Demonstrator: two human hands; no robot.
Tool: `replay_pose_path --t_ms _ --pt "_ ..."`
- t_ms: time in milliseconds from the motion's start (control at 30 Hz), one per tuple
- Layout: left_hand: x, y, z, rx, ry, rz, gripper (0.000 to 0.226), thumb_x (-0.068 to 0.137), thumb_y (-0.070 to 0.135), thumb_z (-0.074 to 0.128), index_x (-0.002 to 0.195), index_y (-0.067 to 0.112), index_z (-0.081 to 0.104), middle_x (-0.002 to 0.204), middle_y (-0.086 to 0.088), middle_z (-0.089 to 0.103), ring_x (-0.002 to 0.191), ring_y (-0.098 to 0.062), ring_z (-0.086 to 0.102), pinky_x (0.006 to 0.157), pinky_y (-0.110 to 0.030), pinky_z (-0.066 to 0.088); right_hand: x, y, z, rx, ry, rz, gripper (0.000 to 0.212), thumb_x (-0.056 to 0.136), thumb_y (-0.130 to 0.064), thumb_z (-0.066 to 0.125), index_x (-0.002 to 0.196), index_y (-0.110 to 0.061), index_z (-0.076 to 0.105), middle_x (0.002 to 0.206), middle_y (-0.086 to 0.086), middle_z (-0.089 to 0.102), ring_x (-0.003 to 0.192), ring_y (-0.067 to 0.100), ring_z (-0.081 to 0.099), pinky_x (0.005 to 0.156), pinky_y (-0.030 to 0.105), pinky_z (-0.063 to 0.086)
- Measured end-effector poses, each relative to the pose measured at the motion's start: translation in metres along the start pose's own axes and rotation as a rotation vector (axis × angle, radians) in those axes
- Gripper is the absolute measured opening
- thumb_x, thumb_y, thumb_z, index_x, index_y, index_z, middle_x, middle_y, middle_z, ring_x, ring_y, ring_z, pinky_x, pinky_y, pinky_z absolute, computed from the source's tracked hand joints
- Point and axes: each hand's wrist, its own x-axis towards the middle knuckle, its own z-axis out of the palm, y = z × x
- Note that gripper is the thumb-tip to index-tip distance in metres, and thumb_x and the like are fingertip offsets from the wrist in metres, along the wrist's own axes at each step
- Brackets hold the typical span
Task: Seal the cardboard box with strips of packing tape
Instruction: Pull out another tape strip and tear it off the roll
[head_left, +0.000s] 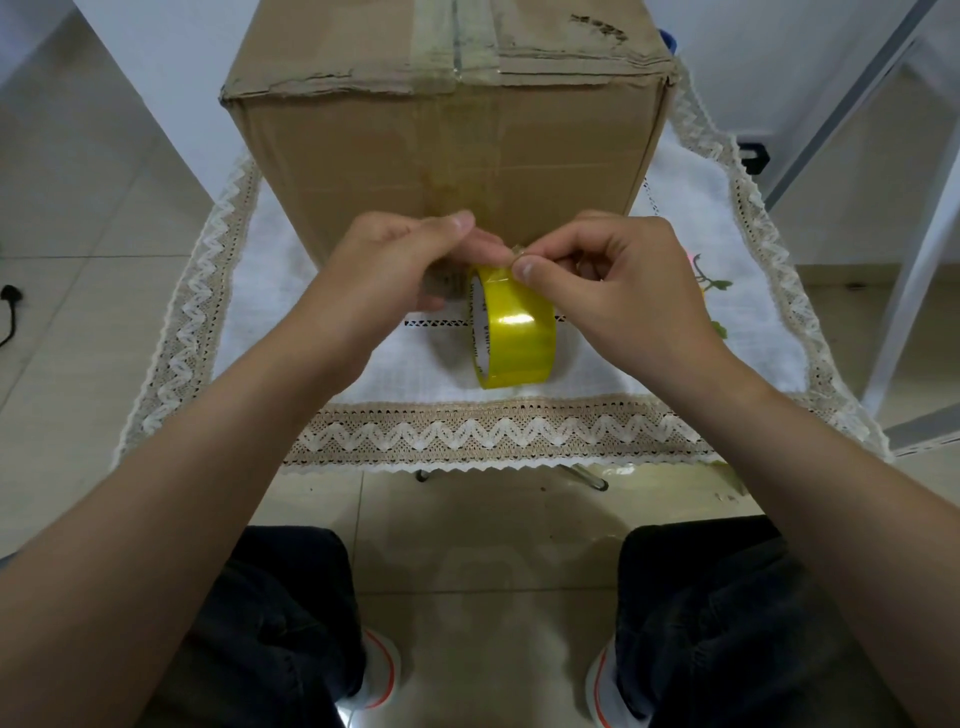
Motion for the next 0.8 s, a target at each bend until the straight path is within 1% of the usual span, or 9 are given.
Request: replay_pose_path --t_ms 100,200,333,400,467,567,633,733,800 --pt "0.000 0.000 0.000 -0.004 -0.037 -0.055 0.023 0.103 0.019 0.060 0.096 0.024 0.081 0.113 0.010 0.080 0.110 -0.014 0.074 0.093 -0.034 0.057 0.000 0.001 0.000 0.015 -0.010 0.008 0.007 0.089 -0.019 0.079 0.085 -0.025 0.079 0.077 0.004 0.068 0.060 0.002 0.048 0.059 0.017 0.040" --pt "-0.001 -0.004 0.004 -0.003 -0.009 -0.011 0.010 0.095 0.019 0.072 0.096 0.023 0.082 0.110 0.009 0.080 0.106 -0.010 0.074 0.091 -0.031 0.059 -0.001 0.001 0.001 0.023 -0.019 0.008 0.006 0.089 -0.018 0.079 0.085 -0.022 0.080 0.076 0.002 0.068 0.060 0.001 0.048 0.059 0.017 0.040" --pt "0.000 -0.007 0.006 -0.029 0.038 0.132 0.006 0.088 0.011 0.079 0.094 0.014 0.081 0.100 0.002 0.080 0.094 -0.004 0.075 0.081 -0.020 0.058 -0.002 0.000 0.002 0.027 -0.019 -0.006 0.006 0.089 -0.016 0.078 0.084 -0.018 0.081 0.073 0.000 0.070 0.060 0.000 0.050 0.060 0.013 0.039" --pt "0.000 -0.010 0.007 0.048 0.059 0.231 0.008 0.087 0.014 0.081 0.094 0.015 0.081 0.100 -0.001 0.079 0.095 -0.010 0.075 0.085 -0.026 0.060 -0.003 -0.001 0.003 0.034 -0.013 0.000 0.006 0.089 -0.015 0.078 0.084 -0.018 0.081 0.070 -0.007 0.070 0.059 -0.001 0.053 0.059 0.011 0.040" --pt "-0.001 -0.012 0.009 0.180 0.109 0.356 0.008 0.088 0.018 0.081 0.095 0.018 0.082 0.097 0.000 0.078 0.093 -0.013 0.074 0.083 -0.030 0.061 -0.002 -0.001 0.003 0.040 -0.006 0.015 0.007 0.090 -0.015 0.078 0.085 -0.018 0.081 0.068 -0.011 0.070 0.059 -0.003 0.055 0.057 0.010 0.040" --pt "-0.002 -0.014 0.013 0.300 0.207 0.492 0.003 0.090 0.020 0.080 0.092 0.022 0.081 0.092 0.003 0.077 0.087 -0.011 0.072 0.072 -0.026 0.058 -0.002 -0.001 0.004 0.031 -0.016 0.029 0.008 0.092 -0.015 0.076 0.088 -0.019 0.082 0.062 -0.022 0.065 0.057 -0.005 0.056 0.056 0.007 0.038" --pt "-0.002 -0.014 0.014 0.312 0.234 0.499 0.004 0.090 0.020 0.079 0.090 0.024 0.080 0.089 0.006 0.076 0.084 -0.006 0.071 0.071 -0.020 0.055 -0.002 -0.002 0.003 0.018 -0.044 0.022 0.010 0.094 -0.014 0.074 0.090 -0.018 0.082 0.059 -0.027 0.062 0.057 -0.006 0.056 0.056 0.006 0.037" --pt "-0.001 -0.016 0.014 0.315 0.249 0.463 0.009 0.090 0.021 0.077 0.088 0.029 0.078 0.087 0.013 0.073 0.082 -0.002 0.070 0.073 -0.018 0.054 -0.002 -0.003 0.001 0.006 -0.076 -0.003 0.009 0.094 -0.014 0.073 0.090 -0.018 0.081 0.068 -0.018 0.067 0.059 -0.003 0.055 0.058 0.009 0.038" --pt "0.000 -0.016 0.015 0.308 0.250 0.447 0.009 0.090 0.020 0.076 0.087 0.029 0.077 0.086 0.013 0.073 0.082 -0.002 0.069 0.074 -0.018 0.053 -0.003 -0.004 0.001 0.031 -0.092 -0.010 0.006 0.091 -0.018 0.077 0.087 -0.017 0.081 0.073 -0.006 0.070 0.061 0.001 0.052 0.058 0.017 0.040"
